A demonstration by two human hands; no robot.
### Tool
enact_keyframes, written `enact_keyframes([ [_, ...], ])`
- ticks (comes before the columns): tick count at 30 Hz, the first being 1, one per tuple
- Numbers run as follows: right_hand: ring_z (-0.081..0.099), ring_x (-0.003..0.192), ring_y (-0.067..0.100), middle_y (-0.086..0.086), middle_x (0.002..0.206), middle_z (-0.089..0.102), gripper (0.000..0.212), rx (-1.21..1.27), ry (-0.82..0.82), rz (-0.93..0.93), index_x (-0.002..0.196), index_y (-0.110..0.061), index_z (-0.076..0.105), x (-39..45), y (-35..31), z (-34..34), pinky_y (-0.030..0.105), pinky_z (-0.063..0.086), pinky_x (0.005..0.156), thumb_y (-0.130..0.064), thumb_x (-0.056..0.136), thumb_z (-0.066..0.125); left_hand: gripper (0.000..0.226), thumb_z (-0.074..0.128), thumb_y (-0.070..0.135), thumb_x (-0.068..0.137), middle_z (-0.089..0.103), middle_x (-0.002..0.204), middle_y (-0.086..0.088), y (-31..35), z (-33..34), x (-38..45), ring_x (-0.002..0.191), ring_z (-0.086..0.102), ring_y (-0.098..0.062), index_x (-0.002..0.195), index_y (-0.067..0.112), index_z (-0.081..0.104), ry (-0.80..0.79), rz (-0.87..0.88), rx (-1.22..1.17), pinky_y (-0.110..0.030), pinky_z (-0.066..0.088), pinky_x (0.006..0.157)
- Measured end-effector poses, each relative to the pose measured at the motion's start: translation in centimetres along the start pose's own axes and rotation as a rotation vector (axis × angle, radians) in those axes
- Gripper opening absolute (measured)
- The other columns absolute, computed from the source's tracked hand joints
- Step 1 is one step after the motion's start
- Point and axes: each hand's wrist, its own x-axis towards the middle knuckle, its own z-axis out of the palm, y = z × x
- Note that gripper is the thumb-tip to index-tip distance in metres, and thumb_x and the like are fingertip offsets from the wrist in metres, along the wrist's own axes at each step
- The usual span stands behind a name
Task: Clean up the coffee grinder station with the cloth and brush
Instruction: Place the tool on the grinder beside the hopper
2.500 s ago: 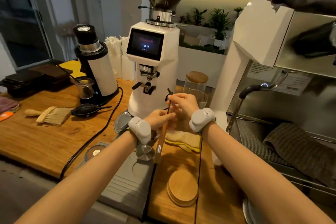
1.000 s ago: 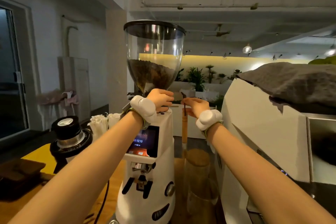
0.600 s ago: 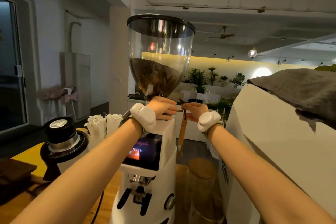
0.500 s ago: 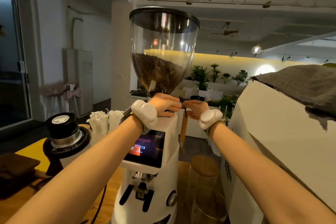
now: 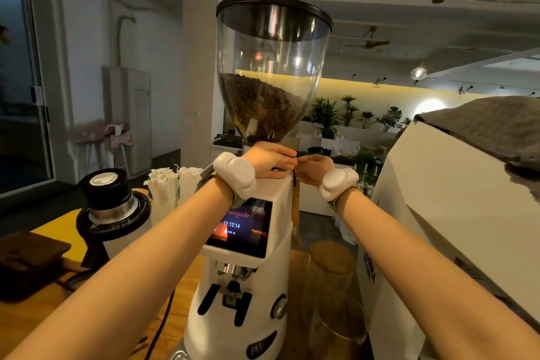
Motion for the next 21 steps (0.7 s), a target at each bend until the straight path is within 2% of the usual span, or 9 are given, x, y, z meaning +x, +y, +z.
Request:
enact_keyframes([
  [3, 0.053, 0.122, 0.041, 0.03, 0.131, 0.053, 0.043, 0.001, -0.02, 0.012, 0.128, 0.01, 0.05, -0.3, -0.1, -0.3, 0.022, 0.048, 0.068, 0.012, 0.085, 0.054, 0.035, 0.047, -0.003, 0.093, 0.053, 0.134, -0.024, -0.3, 0.0, -0.5, 0.125, 0.052, -0.034, 0.128, -0.005, 0.051, 0.01, 0.047, 0.018, -0.029, 0.051, 0.089],
  [6, 0.051, 0.125, 0.038, 0.027, 0.135, 0.051, 0.044, -0.021, -0.072, 0.037, 0.129, 0.009, 0.049, -1.1, -0.7, -0.7, 0.022, 0.05, 0.071, 0.013, 0.086, 0.051, 0.033, 0.048, 0.002, 0.094, 0.06, 0.127, -0.02, -0.3, -0.4, -1.3, 0.106, 0.065, -0.024, 0.127, 0.001, 0.054, 0.021, 0.073, 0.001, -0.016, 0.056, 0.066],
  [9, 0.049, 0.127, 0.038, 0.026, 0.136, 0.05, 0.043, -0.033, -0.096, 0.04, 0.131, 0.005, 0.048, -2.3, -1.2, -0.9, 0.033, 0.048, 0.091, 0.009, 0.089, 0.05, 0.03, 0.048, 0.003, 0.094, 0.063, 0.122, -0.02, 0.0, -0.2, -2.5, 0.078, 0.065, -0.012, 0.122, 0.003, 0.058, 0.078, 0.108, -0.007, -0.013, 0.055, 0.056],
  [12, 0.053, 0.123, 0.037, 0.024, 0.132, 0.055, 0.038, -0.008, -0.05, 0.043, 0.127, 0.003, 0.054, -3.8, -1.8, -0.7, 0.039, 0.045, 0.101, 0.003, 0.089, 0.055, 0.028, 0.048, 0.002, 0.093, 0.065, 0.118, -0.02, 0.3, 0.2, -3.7, 0.076, 0.064, -0.013, 0.118, 0.002, 0.061, 0.154, 0.139, -0.022, -0.012, 0.055, 0.055],
  [13, 0.056, 0.12, 0.035, 0.021, 0.13, 0.058, 0.037, -0.001, -0.033, 0.053, 0.125, 0.001, 0.056, -4.4, -2.0, -0.5, 0.037, 0.049, 0.096, 0.001, 0.089, 0.057, 0.029, 0.047, 0.001, 0.093, 0.065, 0.118, -0.02, 0.5, 0.3, -4.2, 0.076, 0.064, -0.013, 0.118, 0.001, 0.061, 0.166, 0.146, -0.038, -0.012, 0.055, 0.056],
  [15, 0.063, 0.105, 0.029, 0.016, 0.126, 0.061, 0.037, 0.006, -0.021, 0.079, 0.125, -0.004, 0.059, -6.2, -2.4, -0.2, 0.026, 0.057, 0.07, -0.003, 0.088, 0.06, 0.029, 0.046, 0.001, 0.094, 0.065, 0.115, -0.018, 0.8, 0.5, -5.5, 0.076, 0.064, -0.013, 0.119, 0.002, 0.061, 0.183, 0.138, -0.065, -0.014, 0.055, 0.06],
  [17, 0.063, 0.092, 0.022, 0.013, 0.125, 0.061, 0.037, 0.029, -0.017, 0.087, 0.125, -0.005, 0.058, -7.5, -2.4, -0.2, 0.018, 0.053, 0.045, -0.006, 0.088, 0.061, 0.029, 0.047, 0.002, 0.094, 0.066, 0.11, -0.015, 0.9, 0.8, -6.8, 0.077, 0.064, -0.013, 0.119, 0.003, 0.061, 0.184, 0.12, -0.086, -0.015, 0.055, 0.061],
  [19, 0.063, 0.096, 0.024, 0.013, 0.125, 0.062, 0.035, 0.045, -0.023, 0.094, 0.123, -0.005, 0.06, -8.7, -2.2, -0.2, 0.014, 0.049, 0.04, -0.006, 0.088, 0.059, 0.028, 0.05, 0.003, 0.093, 0.066, 0.104, -0.011, 0.9, 1.3, -8.2, 0.077, 0.064, -0.011, 0.118, 0.005, 0.062, 0.187, 0.103, -0.091, -0.014, 0.055, 0.058],
  [21, 0.065, 0.095, 0.023, 0.013, 0.125, 0.062, 0.033, 0.045, -0.043, 0.096, 0.122, -0.005, 0.061, -9.8, -1.8, -0.3, 0.017, 0.051, 0.047, -0.005, 0.089, 0.056, 0.028, 0.051, 0.002, 0.092, 0.066, 0.1, -0.008, 0.7, 1.8, -9.5, 0.077, 0.064, -0.012, 0.118, 0.005, 0.062, 0.213, 0.095, -0.135, -0.015, 0.054, 0.055],
])
